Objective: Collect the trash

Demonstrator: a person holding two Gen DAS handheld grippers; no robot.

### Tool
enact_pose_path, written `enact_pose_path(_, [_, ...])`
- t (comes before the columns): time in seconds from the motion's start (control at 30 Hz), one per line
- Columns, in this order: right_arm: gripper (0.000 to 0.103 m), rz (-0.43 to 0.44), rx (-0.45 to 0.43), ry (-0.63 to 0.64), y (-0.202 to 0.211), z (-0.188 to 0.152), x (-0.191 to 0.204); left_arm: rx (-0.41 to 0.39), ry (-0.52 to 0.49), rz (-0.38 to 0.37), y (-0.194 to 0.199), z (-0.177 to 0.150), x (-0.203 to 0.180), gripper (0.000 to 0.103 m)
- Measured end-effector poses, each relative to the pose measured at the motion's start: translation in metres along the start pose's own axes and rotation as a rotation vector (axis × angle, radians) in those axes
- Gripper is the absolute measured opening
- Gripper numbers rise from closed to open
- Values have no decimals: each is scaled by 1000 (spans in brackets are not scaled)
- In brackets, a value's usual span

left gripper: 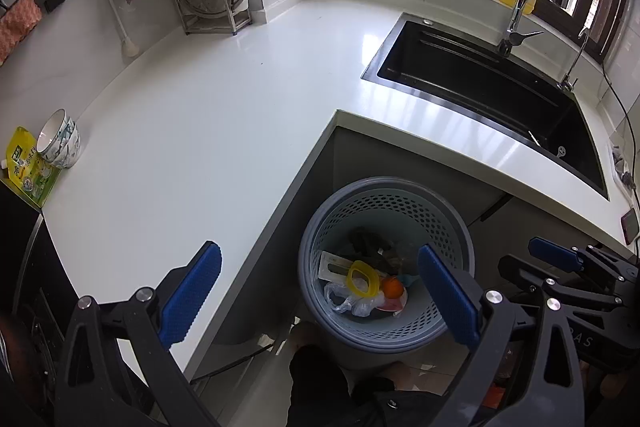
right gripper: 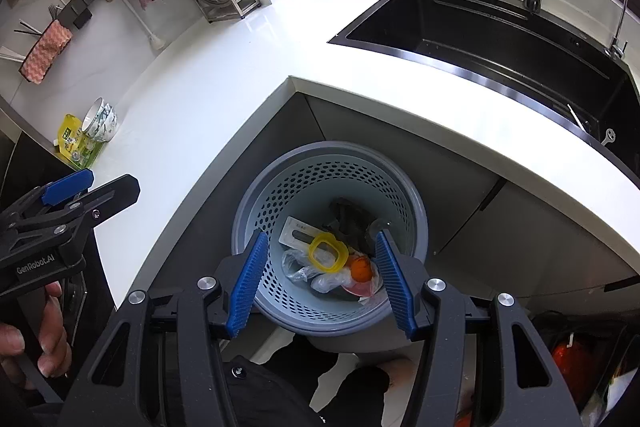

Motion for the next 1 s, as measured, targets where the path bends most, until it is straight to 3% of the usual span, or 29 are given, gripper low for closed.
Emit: enact_pose_path(1.0, [54, 2, 9, 1, -7, -1, 6, 1, 5, 22, -1, -1, 1, 97])
Point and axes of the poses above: each gripper's, at about its wrist camera, not at the fingertips, and y roughly against the way its jaws point, x to its left, z to its top, the point moved 5 cm from there along -y, roughly the way its jaws point, and after that the axes turned 7 degrees about -z, right-handed, at the moved point
